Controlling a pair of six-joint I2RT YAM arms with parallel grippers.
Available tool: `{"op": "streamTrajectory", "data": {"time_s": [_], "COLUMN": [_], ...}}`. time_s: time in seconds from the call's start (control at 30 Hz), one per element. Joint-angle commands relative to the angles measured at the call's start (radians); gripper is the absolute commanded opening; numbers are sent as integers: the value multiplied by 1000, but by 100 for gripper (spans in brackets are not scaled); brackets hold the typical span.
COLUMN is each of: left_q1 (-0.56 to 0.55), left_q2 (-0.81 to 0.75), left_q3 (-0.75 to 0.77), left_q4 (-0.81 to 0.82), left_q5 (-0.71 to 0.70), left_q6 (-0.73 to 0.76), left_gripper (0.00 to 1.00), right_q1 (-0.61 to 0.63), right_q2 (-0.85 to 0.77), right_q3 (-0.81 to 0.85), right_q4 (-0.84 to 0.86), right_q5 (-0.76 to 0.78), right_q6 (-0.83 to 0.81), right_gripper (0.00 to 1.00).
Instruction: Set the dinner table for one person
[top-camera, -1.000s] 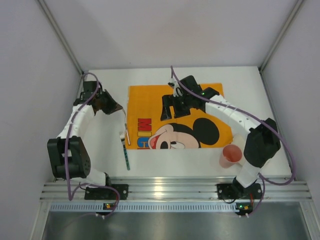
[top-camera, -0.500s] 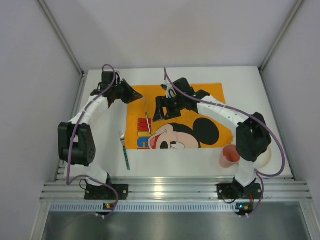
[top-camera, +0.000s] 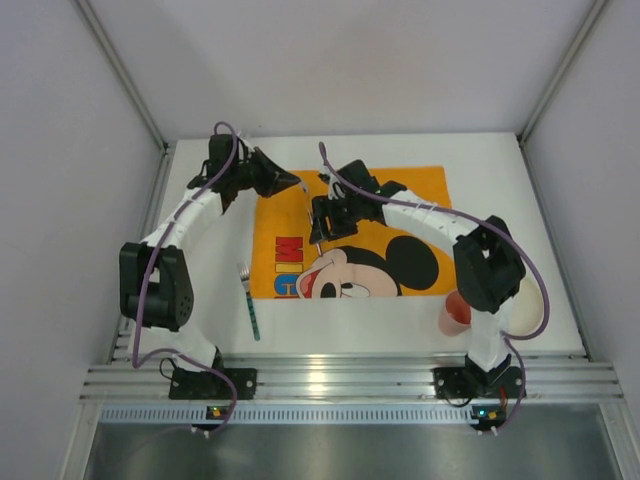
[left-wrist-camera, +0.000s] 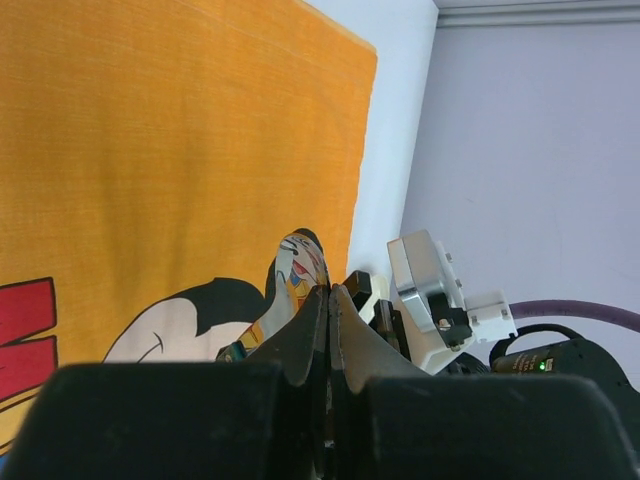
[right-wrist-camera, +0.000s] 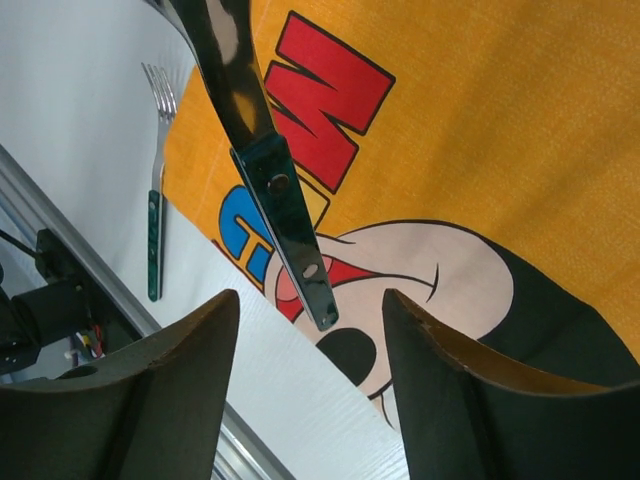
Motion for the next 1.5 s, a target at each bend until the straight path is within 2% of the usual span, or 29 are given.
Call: {"op": "streamTrajectory", "data": {"time_s": [0.0, 0.27, 0.3, 0.5, 0.7, 0.73, 0.77, 0.83, 0.87, 0.9, 1.0, 1.1, 1.27, 1.4, 1.47], "left_q1": [-8, -9, -9, -9, -9, -9, -9, -9, -9, -8, -6, 4, 38, 43, 43], "left_q2": [-12, -20, -22, -25, -23, -22, -23, -29, -34, -35, -48, -64, -104, -152, -156], "left_q3": [35, -11, -12, -29, -32, -32, -32, -35, -34, -32, -32, -37, -54, -57, -63], "left_q4": [88, 182, 182, 240, 255, 252, 240, 226, 205, 194, 141, 90, -43, -258, -388], "left_q5": [44, 98, 104, 139, 153, 153, 153, 150, 143, 136, 121, 103, 55, -92, -213], "left_q6": [-64, -113, -115, -133, -121, -116, -112, -89, -69, -58, -18, 23, 158, 328, 396], "left_gripper": [0, 0, 0, 0, 0, 4, 23, 46, 62, 73, 93, 97, 98, 98, 97], "right_q1": [22, 26, 26, 26, 20, 10, 2, -33, -47, -78, -139, -196, -273, -311, -317], "right_q2": [4, 16, 16, -2, -37, -46, -54, -83, -94, -118, -167, -201, -215, -165, -142], "right_q3": [62, 73, 71, 51, 33, 16, 5, -36, -53, -88, -153, -186, -203, -167, -156], "right_q4": [45, 48, 46, 49, 49, 46, 43, 33, 31, 23, 5, -38, -137, -225, -248], "right_q5": [8, 7, 8, 18, 70, 99, 113, 149, 162, 177, 235, 306, 461, 588, 649], "right_q6": [-13, -21, -24, -31, -28, -25, -18, -12, -8, -8, -12, -27, -70, -123, -142], "right_gripper": [59, 33, 24, 1, 0, 0, 0, 0, 0, 0, 0, 0, 0, 0, 0]}}
